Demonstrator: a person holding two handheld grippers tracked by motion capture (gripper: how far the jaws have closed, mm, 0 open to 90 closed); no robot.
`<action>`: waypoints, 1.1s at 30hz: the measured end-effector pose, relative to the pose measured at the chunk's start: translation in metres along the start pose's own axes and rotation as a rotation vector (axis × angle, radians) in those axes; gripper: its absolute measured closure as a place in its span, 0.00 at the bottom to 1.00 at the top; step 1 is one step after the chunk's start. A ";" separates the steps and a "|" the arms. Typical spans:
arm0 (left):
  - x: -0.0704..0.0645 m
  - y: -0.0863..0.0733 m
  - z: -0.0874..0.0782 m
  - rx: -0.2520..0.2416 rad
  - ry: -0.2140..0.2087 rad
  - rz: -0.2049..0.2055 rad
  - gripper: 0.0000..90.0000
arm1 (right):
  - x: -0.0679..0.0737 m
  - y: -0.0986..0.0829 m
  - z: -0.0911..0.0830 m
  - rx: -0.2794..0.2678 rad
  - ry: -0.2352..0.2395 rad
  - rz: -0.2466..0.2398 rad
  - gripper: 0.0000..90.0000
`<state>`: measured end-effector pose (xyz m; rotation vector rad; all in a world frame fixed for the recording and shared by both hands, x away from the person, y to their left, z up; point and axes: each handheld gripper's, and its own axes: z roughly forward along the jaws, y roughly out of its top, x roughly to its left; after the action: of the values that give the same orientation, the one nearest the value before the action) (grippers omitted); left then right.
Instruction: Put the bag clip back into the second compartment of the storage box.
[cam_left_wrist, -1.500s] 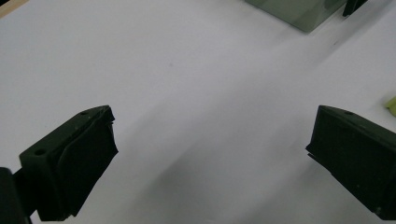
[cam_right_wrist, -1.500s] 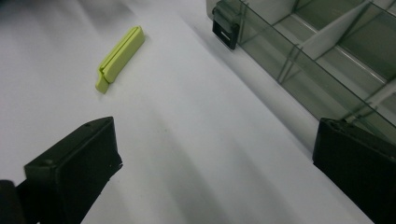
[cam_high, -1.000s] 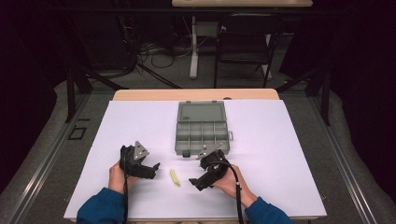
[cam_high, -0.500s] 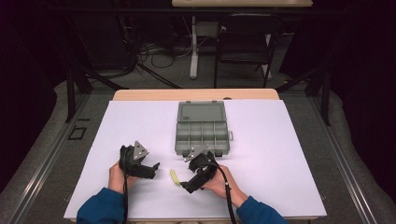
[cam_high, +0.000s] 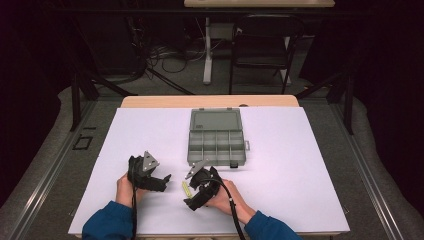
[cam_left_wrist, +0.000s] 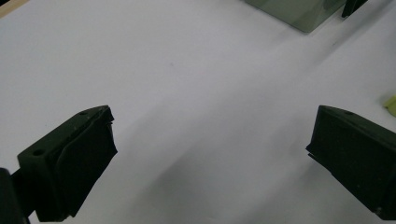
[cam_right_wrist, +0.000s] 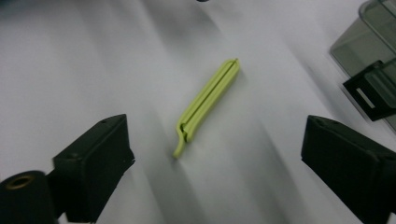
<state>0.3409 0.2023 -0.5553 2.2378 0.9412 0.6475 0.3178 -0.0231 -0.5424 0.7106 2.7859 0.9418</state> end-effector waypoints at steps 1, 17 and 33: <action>0.000 0.000 0.000 0.000 0.000 0.000 0.00 | 0.002 0.001 0.001 -0.002 -0.004 -0.004 0.15; -0.001 0.000 0.000 -0.003 0.001 0.007 0.00 | 0.009 0.005 0.011 -0.016 -0.003 0.041 0.65; -0.001 0.000 0.001 -0.003 -0.011 0.002 0.00 | 0.008 0.003 0.012 -0.021 -0.050 0.088 0.88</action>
<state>0.3409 0.2011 -0.5557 2.2380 0.9324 0.6368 0.3153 -0.0111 -0.5497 0.8475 2.7182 0.9527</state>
